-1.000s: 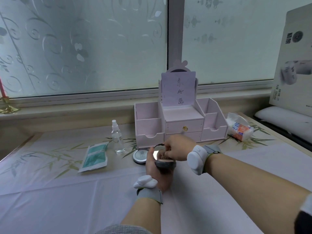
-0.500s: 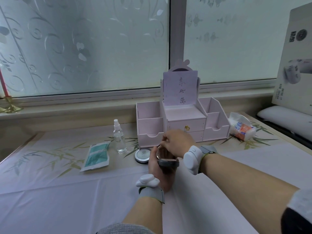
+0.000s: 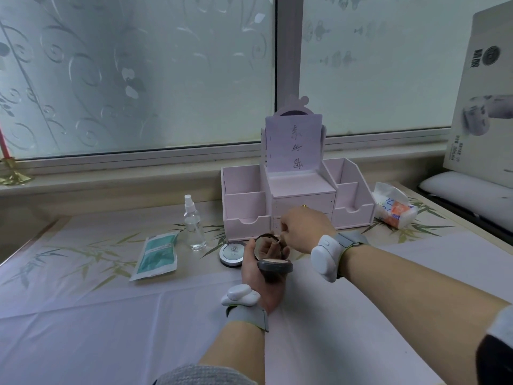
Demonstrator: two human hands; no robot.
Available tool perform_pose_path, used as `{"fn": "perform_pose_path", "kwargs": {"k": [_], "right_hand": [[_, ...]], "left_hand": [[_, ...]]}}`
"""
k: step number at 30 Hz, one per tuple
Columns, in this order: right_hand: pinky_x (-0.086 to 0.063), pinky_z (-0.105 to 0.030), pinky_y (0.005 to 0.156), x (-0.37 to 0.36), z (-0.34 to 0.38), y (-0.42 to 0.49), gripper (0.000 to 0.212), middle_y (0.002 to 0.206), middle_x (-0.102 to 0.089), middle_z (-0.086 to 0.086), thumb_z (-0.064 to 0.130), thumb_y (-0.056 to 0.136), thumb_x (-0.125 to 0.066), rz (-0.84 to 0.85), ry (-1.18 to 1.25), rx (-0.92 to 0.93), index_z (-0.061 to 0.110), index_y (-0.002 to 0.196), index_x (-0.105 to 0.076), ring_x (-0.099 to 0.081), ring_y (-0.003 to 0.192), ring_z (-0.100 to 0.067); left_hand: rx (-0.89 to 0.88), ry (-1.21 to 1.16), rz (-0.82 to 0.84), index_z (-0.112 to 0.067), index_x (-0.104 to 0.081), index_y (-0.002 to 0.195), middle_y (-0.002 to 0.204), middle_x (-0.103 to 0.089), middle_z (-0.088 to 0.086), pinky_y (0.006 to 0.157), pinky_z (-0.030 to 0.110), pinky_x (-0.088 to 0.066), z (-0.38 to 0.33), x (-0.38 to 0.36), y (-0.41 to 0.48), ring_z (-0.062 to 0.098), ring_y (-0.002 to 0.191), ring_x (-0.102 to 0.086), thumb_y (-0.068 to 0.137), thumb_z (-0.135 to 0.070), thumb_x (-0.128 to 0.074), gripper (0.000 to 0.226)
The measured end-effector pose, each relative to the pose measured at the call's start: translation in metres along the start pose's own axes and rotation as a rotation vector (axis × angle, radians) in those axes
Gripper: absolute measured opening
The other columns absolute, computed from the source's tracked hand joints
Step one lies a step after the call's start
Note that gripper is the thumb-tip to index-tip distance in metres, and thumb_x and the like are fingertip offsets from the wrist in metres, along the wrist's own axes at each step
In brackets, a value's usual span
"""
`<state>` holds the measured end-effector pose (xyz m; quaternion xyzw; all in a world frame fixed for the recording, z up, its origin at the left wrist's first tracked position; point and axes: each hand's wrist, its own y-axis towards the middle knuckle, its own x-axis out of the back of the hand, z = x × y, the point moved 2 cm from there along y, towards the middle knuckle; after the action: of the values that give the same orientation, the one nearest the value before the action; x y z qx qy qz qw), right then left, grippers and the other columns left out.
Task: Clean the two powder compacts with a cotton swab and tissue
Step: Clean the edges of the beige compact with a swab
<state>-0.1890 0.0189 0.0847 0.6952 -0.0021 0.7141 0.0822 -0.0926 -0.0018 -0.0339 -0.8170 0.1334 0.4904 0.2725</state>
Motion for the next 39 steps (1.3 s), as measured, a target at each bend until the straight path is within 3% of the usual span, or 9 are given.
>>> {"fn": "perform_pose_path", "kwargs": {"k": [3, 8, 13, 18, 22, 28, 31, 34, 39], "right_hand": [[-0.056, -0.037, 0.079, 0.000, -0.001, -0.002, 0.017, 0.095, -0.068, -0.001, 0.023, 0.091, -0.053, 0.026, -0.009, -0.007, 0.020, 0.097, -0.069, -0.062, 0.087, -0.022], [-0.049, -0.031, 0.068, 0.001, 0.003, -0.002, 0.016, 0.087, -0.064, -0.001, 0.022, 0.089, -0.055, 0.125, -0.038, 0.022, 0.017, 0.095, -0.069, -0.058, 0.079, -0.021], [-0.056, -0.037, 0.079, 0.009, 0.008, -0.005, 0.018, 0.085, -0.061, -0.001, 0.028, 0.090, -0.057, 0.181, -0.014, 0.068, 0.015, 0.095, -0.067, -0.058, 0.081, -0.021], [-0.055, -0.034, 0.076, 0.004, 0.013, -0.006, 0.023, 0.093, -0.068, -0.004, 0.032, 0.090, -0.058, 0.237, -0.002, 0.114, 0.015, 0.097, -0.072, -0.063, 0.087, -0.023], [-0.056, -0.036, 0.079, -0.002, 0.018, -0.004, 0.021, 0.094, -0.067, -0.002, 0.033, 0.090, -0.058, 0.230, 0.055, 0.132, 0.018, 0.097, -0.072, -0.063, 0.089, -0.023], [-0.054, -0.034, 0.077, -0.009, 0.012, 0.000, 0.018, 0.093, -0.066, 0.000, 0.028, 0.090, -0.060, 0.236, 0.114, 0.120, 0.017, 0.098, -0.072, -0.063, 0.089, -0.022], [-0.053, -0.033, 0.077, -0.011, 0.011, 0.002, 0.015, 0.085, -0.063, 0.002, 0.031, 0.089, -0.062, 0.221, 0.149, 0.094, 0.019, 0.087, -0.071, -0.063, 0.087, -0.022], [-0.053, -0.032, 0.080, -0.012, 0.012, 0.006, 0.013, 0.086, -0.064, 0.003, 0.036, 0.087, -0.063, 0.177, 0.192, 0.051, 0.027, 0.078, -0.064, -0.064, 0.090, -0.023], [-0.054, -0.031, 0.075, -0.011, 0.023, 0.007, 0.020, 0.097, -0.072, -0.001, 0.034, 0.087, -0.066, 0.219, 0.215, 0.093, 0.019, 0.096, -0.075, -0.066, 0.091, -0.021]], "left_hand": [[0.002, -0.005, -0.003, -0.011, -0.066, 0.115, 0.088, -0.074, 0.010, 0.072, 0.031, -0.053, 0.001, -0.001, -0.001, 0.025, 0.074, -0.071, 0.095, -0.047, -0.058, 0.042], [-0.006, 0.001, 0.040, -0.011, -0.066, 0.104, 0.081, -0.070, 0.006, 0.068, 0.030, -0.050, 0.002, 0.000, 0.001, 0.023, 0.067, -0.069, 0.097, -0.045, -0.055, 0.036], [-0.010, 0.036, 0.153, -0.009, -0.071, 0.100, 0.101, -0.072, 0.008, 0.083, 0.034, -0.048, 0.001, 0.000, -0.007, 0.022, 0.086, -0.066, 0.075, -0.038, -0.070, 0.038], [-0.006, 0.022, 0.116, -0.013, -0.066, 0.110, 0.101, -0.067, 0.007, 0.086, 0.033, -0.049, 0.000, 0.001, -0.005, 0.021, 0.089, -0.063, 0.085, -0.039, -0.065, 0.036], [-0.003, -0.022, 0.076, -0.009, -0.063, 0.128, 0.125, -0.063, 0.015, 0.104, 0.038, -0.043, 0.000, 0.005, -0.002, 0.028, 0.110, -0.058, 0.090, -0.049, -0.062, 0.055], [-0.048, 0.062, 0.057, -0.014, -0.068, 0.093, 0.086, -0.067, 0.004, 0.076, 0.031, -0.049, -0.001, 0.005, 0.000, 0.017, 0.076, -0.063, 0.091, -0.037, -0.060, 0.025], [-0.151, 0.109, 0.042, -0.016, -0.070, 0.100, 0.097, -0.070, 0.004, 0.089, 0.035, -0.050, 0.001, 0.008, 0.005, 0.019, 0.089, -0.066, 0.077, -0.052, -0.071, 0.043], [-0.081, -0.016, 0.020, -0.010, -0.073, 0.094, 0.091, -0.074, 0.009, 0.084, 0.035, -0.052, 0.003, 0.003, 0.001, 0.023, 0.077, -0.071, 0.094, -0.043, -0.061, 0.035], [-0.095, -0.034, 0.027, -0.006, -0.071, 0.108, 0.109, -0.074, 0.017, 0.099, 0.040, -0.049, 0.004, -0.003, -0.005, 0.027, 0.096, -0.072, 0.100, -0.045, -0.049, 0.045]]}}
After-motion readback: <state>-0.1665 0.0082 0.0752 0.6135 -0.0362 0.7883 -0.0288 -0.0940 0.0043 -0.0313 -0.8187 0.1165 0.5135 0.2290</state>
